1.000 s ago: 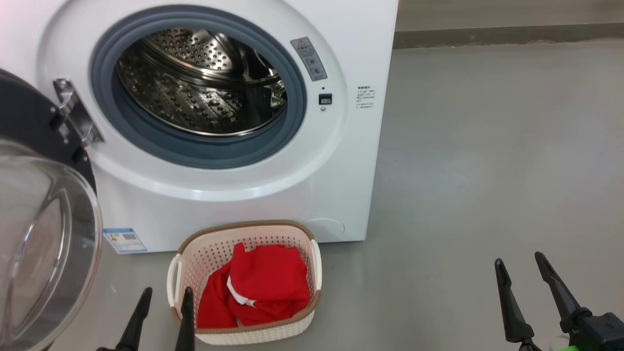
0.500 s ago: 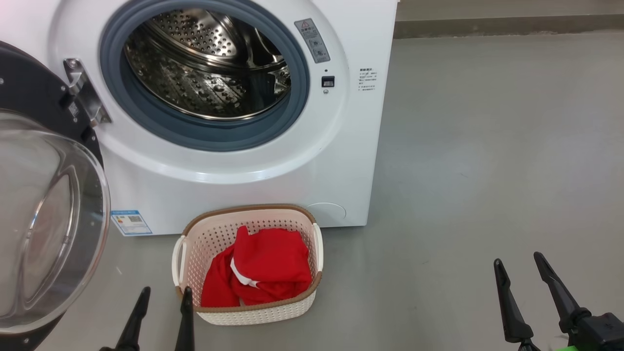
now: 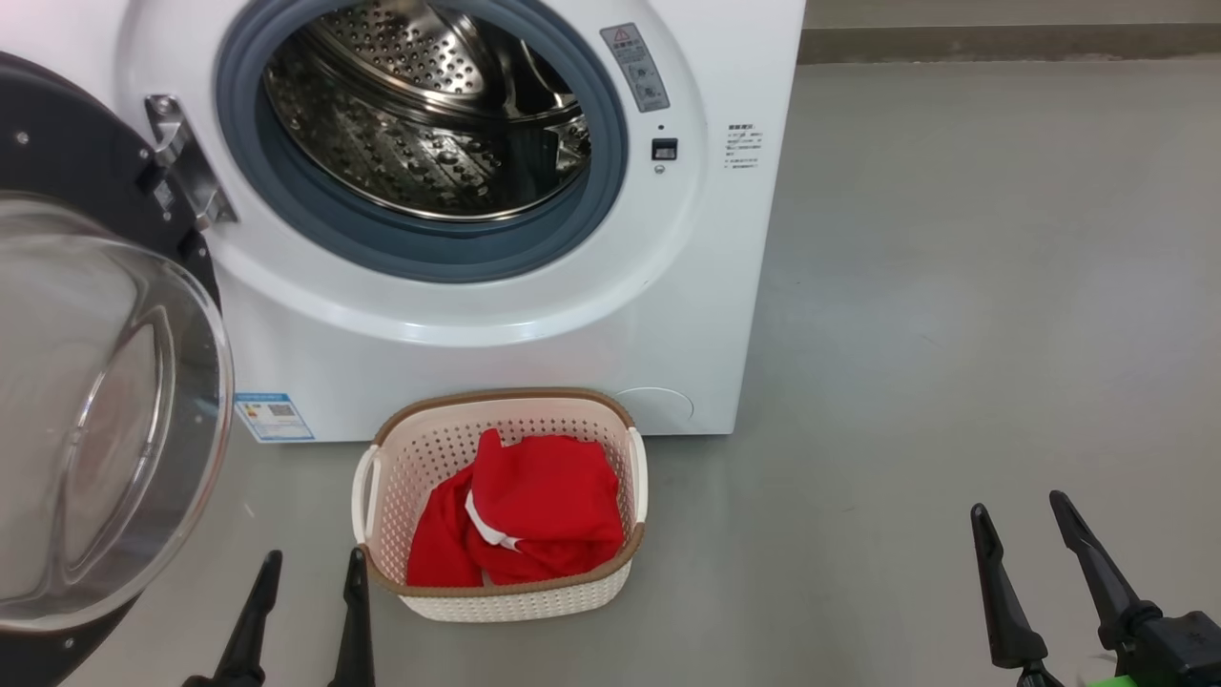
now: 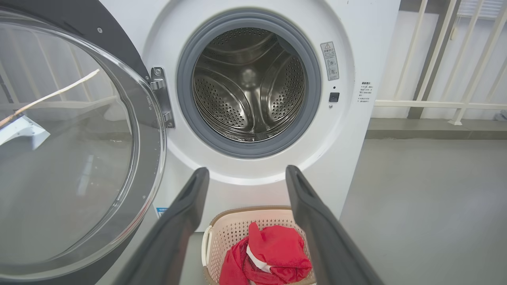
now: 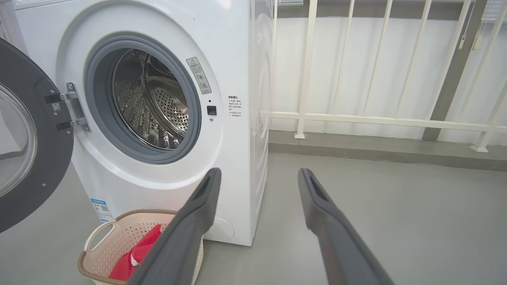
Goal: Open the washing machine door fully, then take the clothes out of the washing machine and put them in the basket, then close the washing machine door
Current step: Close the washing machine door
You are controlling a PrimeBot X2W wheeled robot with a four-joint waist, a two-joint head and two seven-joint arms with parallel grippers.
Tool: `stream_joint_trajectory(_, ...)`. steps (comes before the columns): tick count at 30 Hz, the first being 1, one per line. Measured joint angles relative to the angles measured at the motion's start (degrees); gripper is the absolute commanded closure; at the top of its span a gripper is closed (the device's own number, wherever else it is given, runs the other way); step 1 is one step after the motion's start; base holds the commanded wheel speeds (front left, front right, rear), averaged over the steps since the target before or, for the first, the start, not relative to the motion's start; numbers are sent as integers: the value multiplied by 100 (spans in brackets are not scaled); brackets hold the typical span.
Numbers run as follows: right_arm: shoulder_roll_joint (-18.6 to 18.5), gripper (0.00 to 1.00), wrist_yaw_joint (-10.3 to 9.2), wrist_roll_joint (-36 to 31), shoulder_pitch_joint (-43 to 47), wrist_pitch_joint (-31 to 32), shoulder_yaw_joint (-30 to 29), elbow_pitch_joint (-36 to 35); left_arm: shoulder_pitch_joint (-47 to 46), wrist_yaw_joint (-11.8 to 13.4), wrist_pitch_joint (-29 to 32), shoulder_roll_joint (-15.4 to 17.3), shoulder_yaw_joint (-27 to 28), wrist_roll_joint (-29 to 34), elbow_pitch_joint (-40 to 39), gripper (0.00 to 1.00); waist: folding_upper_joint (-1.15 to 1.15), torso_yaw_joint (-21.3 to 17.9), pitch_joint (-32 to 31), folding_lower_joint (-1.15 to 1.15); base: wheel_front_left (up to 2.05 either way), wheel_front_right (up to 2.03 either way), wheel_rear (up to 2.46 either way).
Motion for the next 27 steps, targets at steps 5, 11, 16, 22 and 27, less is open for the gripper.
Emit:
stream_joint_trajectory(5, 1, 0, 0, -1, -3, 0, 52, -32, -20, 29, 0, -4, 8, -1, -43, 0, 0, 142, 20, 0, 0, 0, 0)
stream_joint_trajectory(11, 0, 0, 0, -7, -12, -1, 98, -73, -19, 127, 0, -12, 4, -12, -153, 0, 0, 394, 33, 0, 0, 0, 0)
stream_joint_trajectory(16, 0, 0, 0, -8, -26, 0, 146, -70, -19, 167, 0, -14, 8, -59, -233, 0, 0, 679, 50, 0, 0, 0, 0)
stream_joint_trajectory(22, -1, 0, 0, -8, -75, 0, 172, -68, -19, 183, 0, -14, 33, -86, -268, 0, 0, 1089, 46, 0, 0, 0, 0)
stream_joint_trajectory(27, -1, 0, 0, -9, -148, 0, 240, -75, -20, 209, 0, -14, 32, -103, -307, 0, 0, 1445, 41, 0, 0, 0, 0)
